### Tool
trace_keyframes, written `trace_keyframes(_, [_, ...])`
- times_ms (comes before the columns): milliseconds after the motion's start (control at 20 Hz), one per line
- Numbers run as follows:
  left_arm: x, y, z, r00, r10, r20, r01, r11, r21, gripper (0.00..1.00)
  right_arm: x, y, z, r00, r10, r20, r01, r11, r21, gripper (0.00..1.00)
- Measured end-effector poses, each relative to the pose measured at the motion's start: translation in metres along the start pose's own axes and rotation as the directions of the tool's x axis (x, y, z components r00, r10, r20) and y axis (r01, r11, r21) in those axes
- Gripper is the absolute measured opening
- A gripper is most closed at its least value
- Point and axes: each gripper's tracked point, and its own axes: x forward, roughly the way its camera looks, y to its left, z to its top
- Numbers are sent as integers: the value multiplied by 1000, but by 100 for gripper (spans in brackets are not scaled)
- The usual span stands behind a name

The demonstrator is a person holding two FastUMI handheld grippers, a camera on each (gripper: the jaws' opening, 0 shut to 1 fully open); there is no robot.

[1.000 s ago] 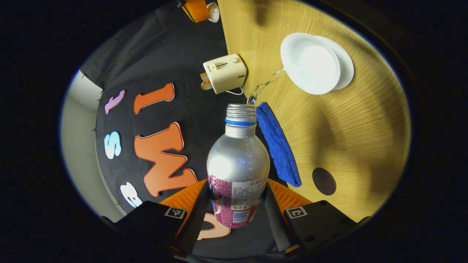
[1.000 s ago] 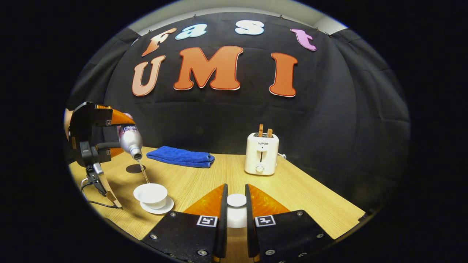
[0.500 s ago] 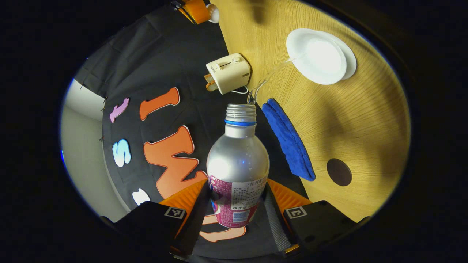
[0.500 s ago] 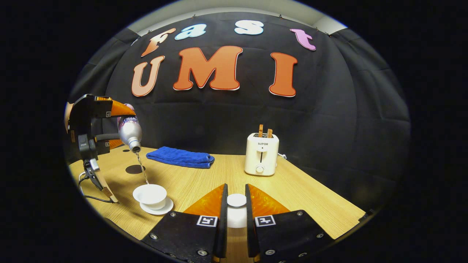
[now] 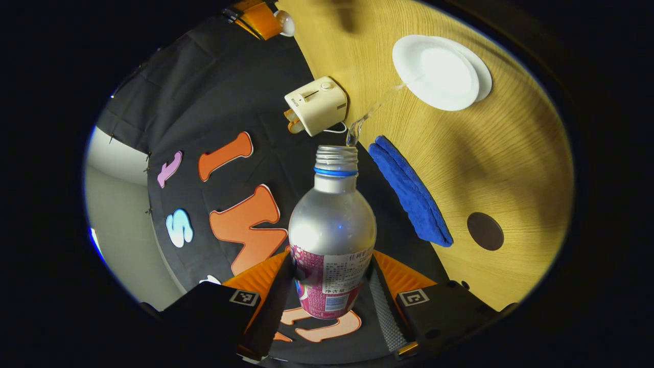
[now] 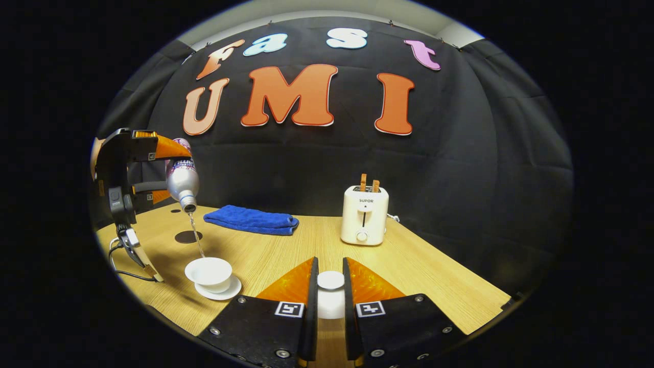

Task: Open the teacup lid with one hand, grasp the water bottle and pour water into the teacup with the other hand; after pouring, place the water bottle on the coaster and then close the teacup lid.

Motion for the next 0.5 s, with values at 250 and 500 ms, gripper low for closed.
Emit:
trace_keyframes(250, [0, -10, 3, 1000, -9, 7, 8, 999, 37, 82, 0, 0, -1, 1000, 3, -6, -3, 1000, -4, 23])
trace_keyframes(500, [0, -9, 10, 1000, 8, 21, -9, 999, 49, 83, 0, 1, -1, 1000, 12, -7, -12, 1000, -8, 23])
